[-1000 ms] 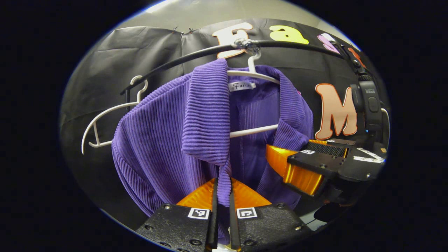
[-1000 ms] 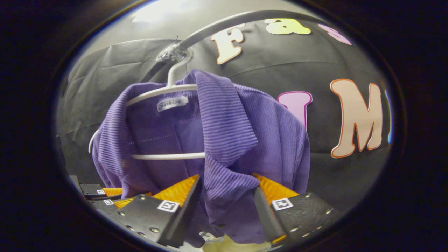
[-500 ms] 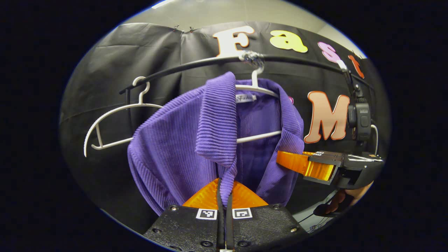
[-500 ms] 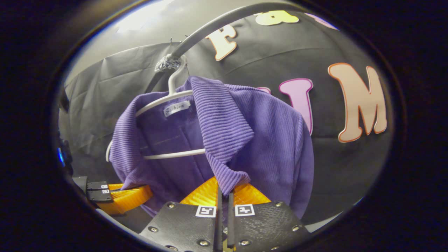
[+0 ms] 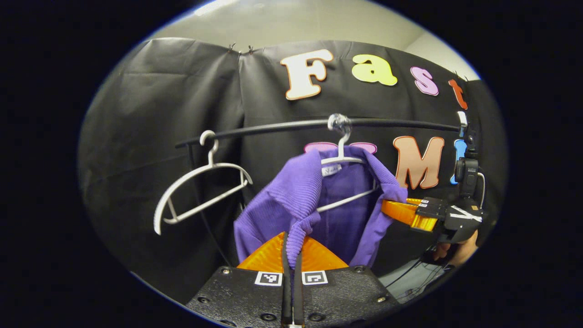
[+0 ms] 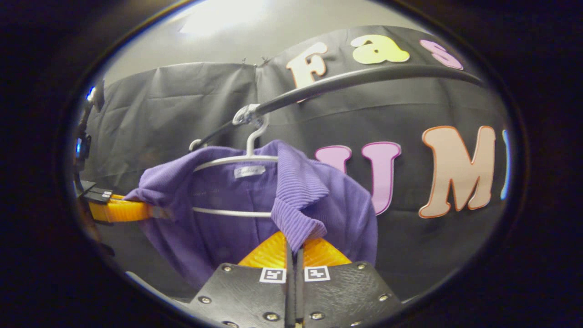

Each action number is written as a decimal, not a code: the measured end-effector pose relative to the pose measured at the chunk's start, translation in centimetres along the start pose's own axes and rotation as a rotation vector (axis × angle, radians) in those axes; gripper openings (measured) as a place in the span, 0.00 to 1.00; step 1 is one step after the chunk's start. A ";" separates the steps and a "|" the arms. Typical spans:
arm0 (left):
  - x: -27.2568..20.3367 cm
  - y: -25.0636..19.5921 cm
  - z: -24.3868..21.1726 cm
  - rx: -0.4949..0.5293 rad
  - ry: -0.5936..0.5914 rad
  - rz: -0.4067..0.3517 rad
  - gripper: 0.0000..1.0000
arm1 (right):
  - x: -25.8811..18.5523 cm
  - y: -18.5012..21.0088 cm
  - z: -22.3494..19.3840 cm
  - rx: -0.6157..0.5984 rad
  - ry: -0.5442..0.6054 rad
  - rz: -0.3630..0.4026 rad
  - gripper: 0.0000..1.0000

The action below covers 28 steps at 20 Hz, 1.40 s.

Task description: Grasp the clothes on the hanger with both hands and then place them into the laundry hamper below.

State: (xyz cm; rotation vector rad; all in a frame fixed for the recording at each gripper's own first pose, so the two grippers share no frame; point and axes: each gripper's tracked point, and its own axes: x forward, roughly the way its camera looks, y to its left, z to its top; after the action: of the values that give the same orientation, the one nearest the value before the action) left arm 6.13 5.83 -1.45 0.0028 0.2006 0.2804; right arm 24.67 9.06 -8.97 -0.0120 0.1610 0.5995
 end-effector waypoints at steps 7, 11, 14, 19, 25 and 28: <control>-0.3 4.0 3.4 0.053 -0.052 0.058 0.02 | -0.3 -4.5 3.6 -0.123 -0.048 -0.199 0.01; 0.8 6.6 4.5 0.015 -0.059 0.094 0.01 | 0.0 -5.6 4.7 -0.143 -0.060 -0.248 0.00; 2.0 8.5 5.5 0.013 -0.068 0.104 0.02 | 0.8 -5.8 5.1 -0.149 -0.075 -0.258 0.00; 4.5 11.7 7.6 0.044 -0.103 0.082 0.02 | 2.1 -5.9 4.8 -0.082 -0.061 -0.271 0.01; 9.0 13.5 8.9 0.085 -0.118 0.019 0.02 | 3.3 -9.1 5.8 -0.069 -0.080 -0.416 0.01; 10.7 12.7 9.5 0.097 -0.141 -0.020 0.02 | 3.8 -10.2 6.4 -0.086 -0.109 -0.488 0.00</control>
State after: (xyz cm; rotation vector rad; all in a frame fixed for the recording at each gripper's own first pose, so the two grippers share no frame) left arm 14.64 21.18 6.18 0.1160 0.0742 0.2489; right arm 34.47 3.13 -3.63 -0.0988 0.0229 0.1184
